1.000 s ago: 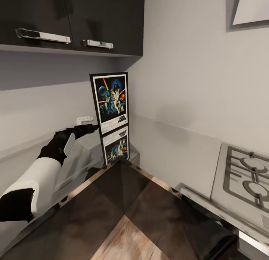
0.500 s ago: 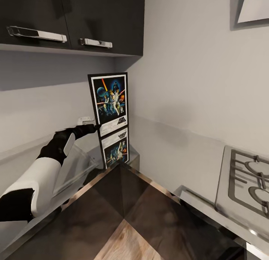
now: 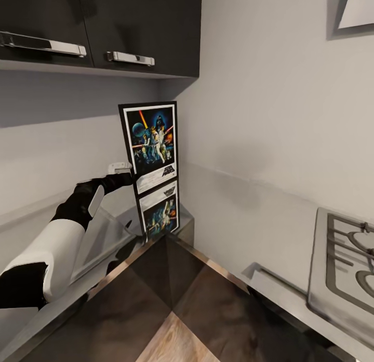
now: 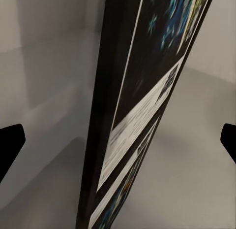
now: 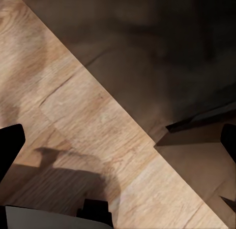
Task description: Pick up the poster from the kitchen countertop and hang it on one of the wall nails in the kitchen.
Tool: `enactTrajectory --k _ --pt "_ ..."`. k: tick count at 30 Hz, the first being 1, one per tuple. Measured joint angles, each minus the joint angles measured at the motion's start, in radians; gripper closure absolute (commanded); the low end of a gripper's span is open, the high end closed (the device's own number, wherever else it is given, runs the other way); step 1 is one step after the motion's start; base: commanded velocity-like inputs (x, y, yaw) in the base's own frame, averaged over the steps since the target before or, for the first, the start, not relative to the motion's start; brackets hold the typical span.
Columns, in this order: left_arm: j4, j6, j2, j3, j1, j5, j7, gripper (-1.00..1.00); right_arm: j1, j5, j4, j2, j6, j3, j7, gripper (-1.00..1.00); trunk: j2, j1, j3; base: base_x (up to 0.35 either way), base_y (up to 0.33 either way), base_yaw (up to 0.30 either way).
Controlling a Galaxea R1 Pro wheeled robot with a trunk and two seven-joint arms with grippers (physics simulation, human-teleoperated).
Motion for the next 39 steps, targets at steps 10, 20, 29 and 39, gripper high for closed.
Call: enactTrajectory --k 10,20,29,39 --pt "0.001 0.000 0.000 0.000 0.000 0.000 0.000 -1.00 -0.001 0.000 0.000 0.000 0.000 0.000 0.000 -1.00 0.000 0.000 0.000 0.011 0.000 0.000" --pt "0.001 0.000 0.000 -0.001 0.000 0.001 -0.002 -1.00 0.000 0.000 0.000 0.000 0.000 0.000 0.000 -1.00 0.000 0.000 0.000 0.000 0.000 0.000" --pt "-0.004 0.000 -0.001 -0.003 0.000 0.001 -0.005 -1.00 0.000 -0.001 0.000 0.000 0.000 0.000 0.000 -1.00 0.000 0.000 -0.006 0.000 0.000 0.000" --pt "-0.009 0.001 -0.002 -0.011 0.000 0.001 -0.005 -1.00 0.000 0.000 0.000 0.000 0.000 0.000 0.000 -1.00 0.000 0.000 -0.021 0.000 0.000 0.000"
